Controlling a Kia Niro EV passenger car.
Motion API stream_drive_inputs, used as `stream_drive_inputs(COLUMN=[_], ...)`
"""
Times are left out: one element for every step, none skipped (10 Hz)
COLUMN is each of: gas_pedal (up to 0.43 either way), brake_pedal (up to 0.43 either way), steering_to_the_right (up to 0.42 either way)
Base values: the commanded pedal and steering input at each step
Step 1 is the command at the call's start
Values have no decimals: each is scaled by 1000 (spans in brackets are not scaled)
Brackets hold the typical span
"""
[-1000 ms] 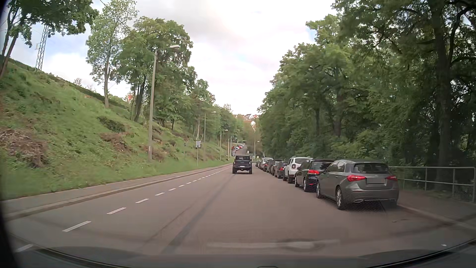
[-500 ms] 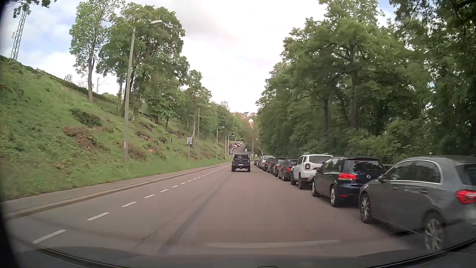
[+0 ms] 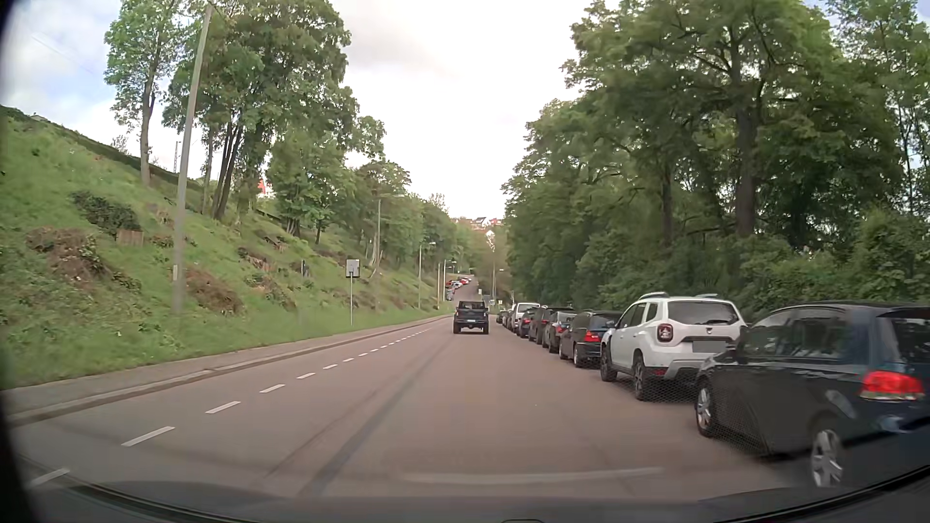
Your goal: Follow the waypoints while adhering to traffic rules and regulations
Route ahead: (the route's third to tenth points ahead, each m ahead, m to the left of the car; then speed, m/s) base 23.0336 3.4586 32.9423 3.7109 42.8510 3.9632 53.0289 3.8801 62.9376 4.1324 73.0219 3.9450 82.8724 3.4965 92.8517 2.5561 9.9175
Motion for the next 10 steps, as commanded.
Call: stream_drive_inputs(gas_pedal=[0,0,0,0,0,0,0,0,0,0], brake_pedal=[0,0,0,0,0,0,0,0,0,0], steering_to_the_right=[0,-6,-5,-3,-3,-2,-2,-3,-5,-6])
